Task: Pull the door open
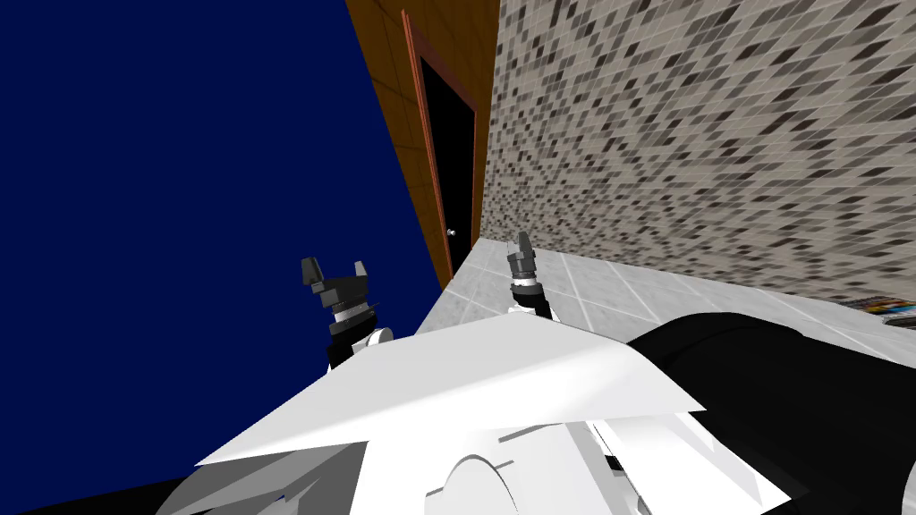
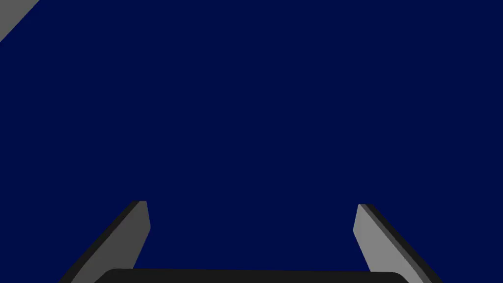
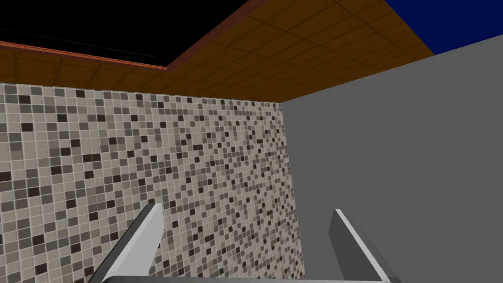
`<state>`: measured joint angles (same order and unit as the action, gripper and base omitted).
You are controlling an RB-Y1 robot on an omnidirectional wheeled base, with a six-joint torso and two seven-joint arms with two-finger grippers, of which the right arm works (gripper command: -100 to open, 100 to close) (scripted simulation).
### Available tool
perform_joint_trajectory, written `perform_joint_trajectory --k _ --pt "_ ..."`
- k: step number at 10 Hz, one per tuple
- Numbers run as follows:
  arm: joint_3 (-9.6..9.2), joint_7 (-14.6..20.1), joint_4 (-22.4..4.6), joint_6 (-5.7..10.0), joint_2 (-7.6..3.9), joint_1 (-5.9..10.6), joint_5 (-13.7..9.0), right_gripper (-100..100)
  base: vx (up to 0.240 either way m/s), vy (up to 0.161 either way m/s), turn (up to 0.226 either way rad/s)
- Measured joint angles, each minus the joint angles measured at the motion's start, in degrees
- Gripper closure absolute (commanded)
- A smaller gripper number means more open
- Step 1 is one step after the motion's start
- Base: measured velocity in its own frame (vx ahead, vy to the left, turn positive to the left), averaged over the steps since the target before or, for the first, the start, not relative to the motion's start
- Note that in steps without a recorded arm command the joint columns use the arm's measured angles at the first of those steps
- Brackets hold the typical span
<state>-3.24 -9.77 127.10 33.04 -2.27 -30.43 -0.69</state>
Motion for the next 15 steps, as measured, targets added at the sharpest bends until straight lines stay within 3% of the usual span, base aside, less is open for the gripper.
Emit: perform_joint_trajectory --k 4,15 --pt "-0.79 -2.99 -4.17 0.99 -1.13 1.11 1.7 -100 0.152 -0.108 0.011" --pt "-3.77 -12.67 -16.07 2.82 -2.64 5.34 7.24 -100 0.131 -0.081 0.016"
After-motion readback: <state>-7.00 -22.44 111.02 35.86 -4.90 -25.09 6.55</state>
